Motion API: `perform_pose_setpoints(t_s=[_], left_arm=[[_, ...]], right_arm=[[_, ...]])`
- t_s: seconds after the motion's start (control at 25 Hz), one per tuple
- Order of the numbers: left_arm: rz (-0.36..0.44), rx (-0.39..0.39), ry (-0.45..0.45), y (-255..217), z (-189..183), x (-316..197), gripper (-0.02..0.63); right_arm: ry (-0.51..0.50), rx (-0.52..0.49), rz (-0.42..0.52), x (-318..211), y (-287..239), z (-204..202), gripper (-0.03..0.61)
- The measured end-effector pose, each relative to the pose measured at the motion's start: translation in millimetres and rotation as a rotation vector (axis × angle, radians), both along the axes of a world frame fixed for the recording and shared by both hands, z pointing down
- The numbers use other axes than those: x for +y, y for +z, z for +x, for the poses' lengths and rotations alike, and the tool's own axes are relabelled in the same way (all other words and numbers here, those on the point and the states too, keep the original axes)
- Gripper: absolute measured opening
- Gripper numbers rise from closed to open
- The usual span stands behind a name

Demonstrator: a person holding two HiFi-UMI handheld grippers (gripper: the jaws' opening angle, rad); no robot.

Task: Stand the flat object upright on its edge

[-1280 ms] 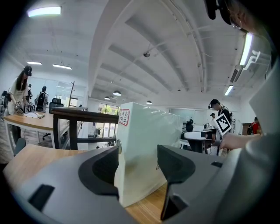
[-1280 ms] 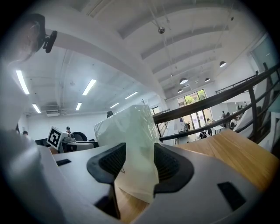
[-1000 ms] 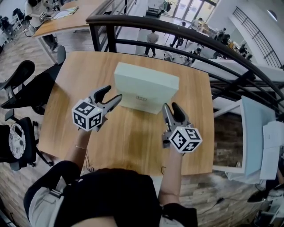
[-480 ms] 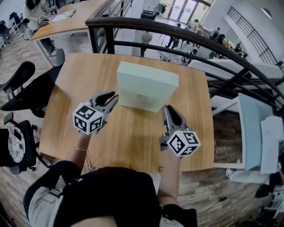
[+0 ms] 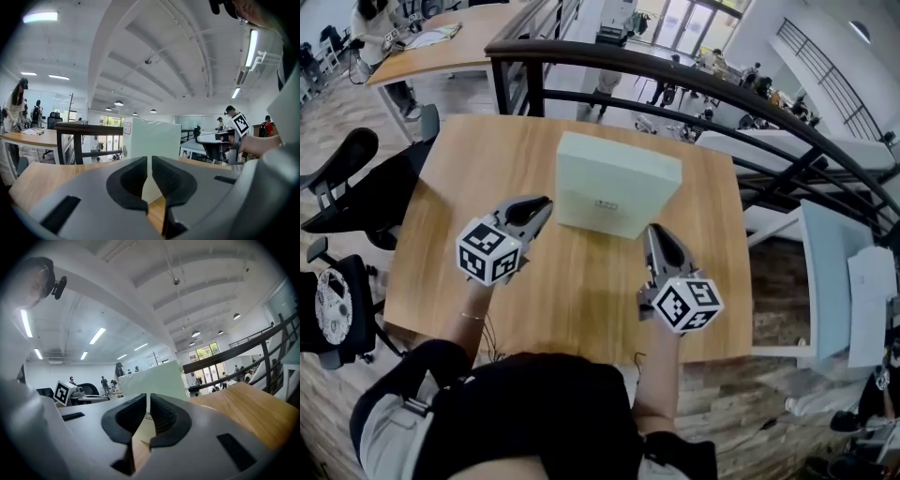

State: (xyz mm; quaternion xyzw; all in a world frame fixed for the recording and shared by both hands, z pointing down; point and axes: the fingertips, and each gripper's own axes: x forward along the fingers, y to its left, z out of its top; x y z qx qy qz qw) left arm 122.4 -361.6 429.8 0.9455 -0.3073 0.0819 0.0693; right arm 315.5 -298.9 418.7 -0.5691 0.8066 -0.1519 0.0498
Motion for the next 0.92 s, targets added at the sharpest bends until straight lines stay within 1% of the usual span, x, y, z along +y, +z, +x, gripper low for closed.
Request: perform_pose_setpoints(t_s=[0.2, 0.4, 0.68, 0.92], left_arm=[[-0.001, 0.017, -0.011, -3.2, -7.9, -1.3, 0.043], [-0.009, 0.013, -0.006, -0.8, -11.3, -0.7, 0.043], [-0.015, 0.0, -0.01, 1.7, -10.0, -2.7, 0.043], [-0.018, 0.006, -0.012, 3.0, -7.0, -3.5, 0.043]], right_arm=[[-0.027, 0.0, -0.004, -3.0, -0.4, -11.5, 0.038], [-0.029, 0.007, 0.001, -4.7, -2.0, -16.5, 0.038], [-0.034, 0.007, -0.001, -7.9, -0.6, -13.7, 0.038], [-0.039, 0.006, -0.008, -9.3, 1.7, -12.6, 0.038]])
